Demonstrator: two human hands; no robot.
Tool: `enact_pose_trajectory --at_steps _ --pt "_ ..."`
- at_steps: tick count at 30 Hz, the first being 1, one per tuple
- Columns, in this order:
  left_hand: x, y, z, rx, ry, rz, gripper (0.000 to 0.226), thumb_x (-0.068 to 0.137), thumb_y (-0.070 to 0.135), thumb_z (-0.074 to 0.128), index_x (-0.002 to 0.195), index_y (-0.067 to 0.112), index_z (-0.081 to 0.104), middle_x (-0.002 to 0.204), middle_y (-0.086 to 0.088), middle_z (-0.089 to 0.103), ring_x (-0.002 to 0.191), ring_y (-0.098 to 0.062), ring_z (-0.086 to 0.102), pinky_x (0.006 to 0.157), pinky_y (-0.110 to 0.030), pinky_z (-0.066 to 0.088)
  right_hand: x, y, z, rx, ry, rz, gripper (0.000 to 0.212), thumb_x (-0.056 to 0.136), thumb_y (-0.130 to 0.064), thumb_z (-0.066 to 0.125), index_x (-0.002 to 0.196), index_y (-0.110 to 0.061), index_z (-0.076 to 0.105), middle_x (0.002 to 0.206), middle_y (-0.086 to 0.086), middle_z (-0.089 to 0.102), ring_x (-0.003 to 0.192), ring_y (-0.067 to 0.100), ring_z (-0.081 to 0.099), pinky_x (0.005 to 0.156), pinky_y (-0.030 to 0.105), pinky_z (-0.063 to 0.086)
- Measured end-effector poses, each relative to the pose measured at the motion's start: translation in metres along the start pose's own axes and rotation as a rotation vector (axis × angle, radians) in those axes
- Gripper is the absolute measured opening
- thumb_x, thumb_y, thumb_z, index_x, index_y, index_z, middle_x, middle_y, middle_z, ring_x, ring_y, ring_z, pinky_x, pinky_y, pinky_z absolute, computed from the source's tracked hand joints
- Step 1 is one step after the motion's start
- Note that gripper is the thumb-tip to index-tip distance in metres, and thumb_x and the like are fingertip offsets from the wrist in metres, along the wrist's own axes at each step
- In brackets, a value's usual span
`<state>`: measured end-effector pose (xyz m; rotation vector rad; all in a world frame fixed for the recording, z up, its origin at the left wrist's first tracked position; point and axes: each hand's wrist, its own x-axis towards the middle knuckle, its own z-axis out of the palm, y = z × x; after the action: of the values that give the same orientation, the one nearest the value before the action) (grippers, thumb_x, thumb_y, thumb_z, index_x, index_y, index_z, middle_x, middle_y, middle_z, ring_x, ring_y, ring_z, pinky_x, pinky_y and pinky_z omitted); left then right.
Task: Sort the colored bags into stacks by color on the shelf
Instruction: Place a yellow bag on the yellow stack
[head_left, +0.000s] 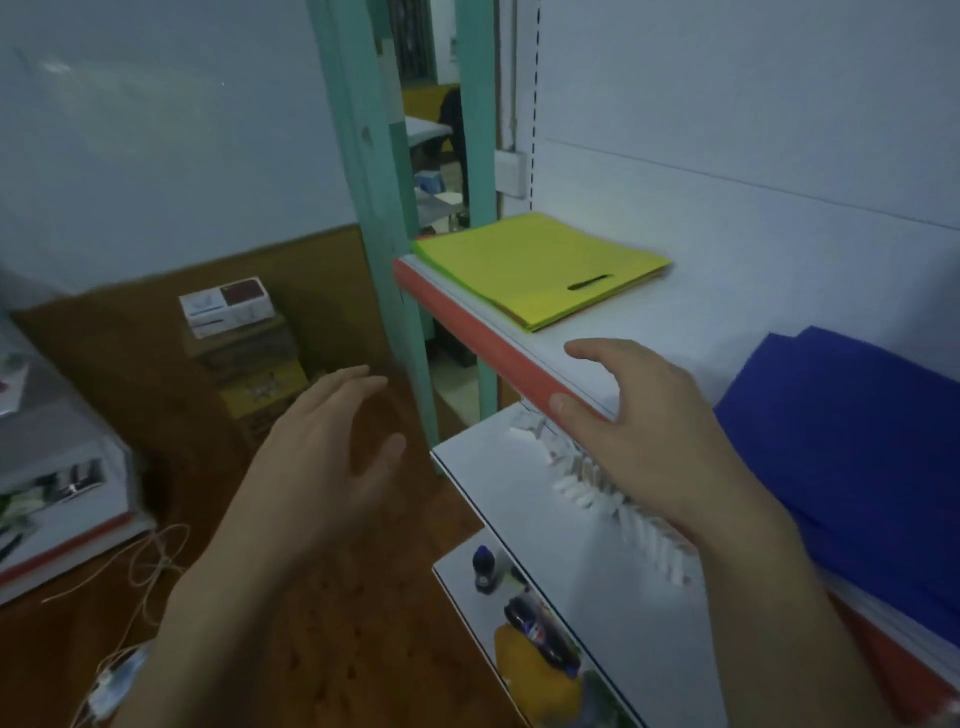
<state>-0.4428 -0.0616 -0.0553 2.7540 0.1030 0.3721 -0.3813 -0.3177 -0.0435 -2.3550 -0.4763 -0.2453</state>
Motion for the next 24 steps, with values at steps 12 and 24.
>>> enact_pose_trajectory --at_steps 12,24 --pt "0.217 -0.041 0.047 -0.176 -0.020 0.424 0.050 0.093 0.041 0.062 0.138 0.020 0.055 0.146 0.003 0.049 0.134 -0.013 0.043 0.106 -0.031 0.033 0.086 0.034 0.039 -0.164 0.114 0.307 0.060 0.091 -0.051 0.059 0.146 -0.040 0.037 0.146 -0.021 0.040 0.133 0.002 0.036 0.096 0.017 0.025" --pt "0.359 -0.051 0.102 -0.005 -0.382 0.664 0.095 0.075 0.085 0.001 0.151 0.036 0.029 0.160 -0.003 0.021 0.148 -0.020 0.013 0.117 -0.046 0.021 0.163 0.025 0.084 -0.145 0.410 0.742 0.053 0.090 -0.055 0.056 0.139 -0.040 0.039 0.102 -0.011 0.063 0.094 0.009 0.059 0.083 0.035 0.050"
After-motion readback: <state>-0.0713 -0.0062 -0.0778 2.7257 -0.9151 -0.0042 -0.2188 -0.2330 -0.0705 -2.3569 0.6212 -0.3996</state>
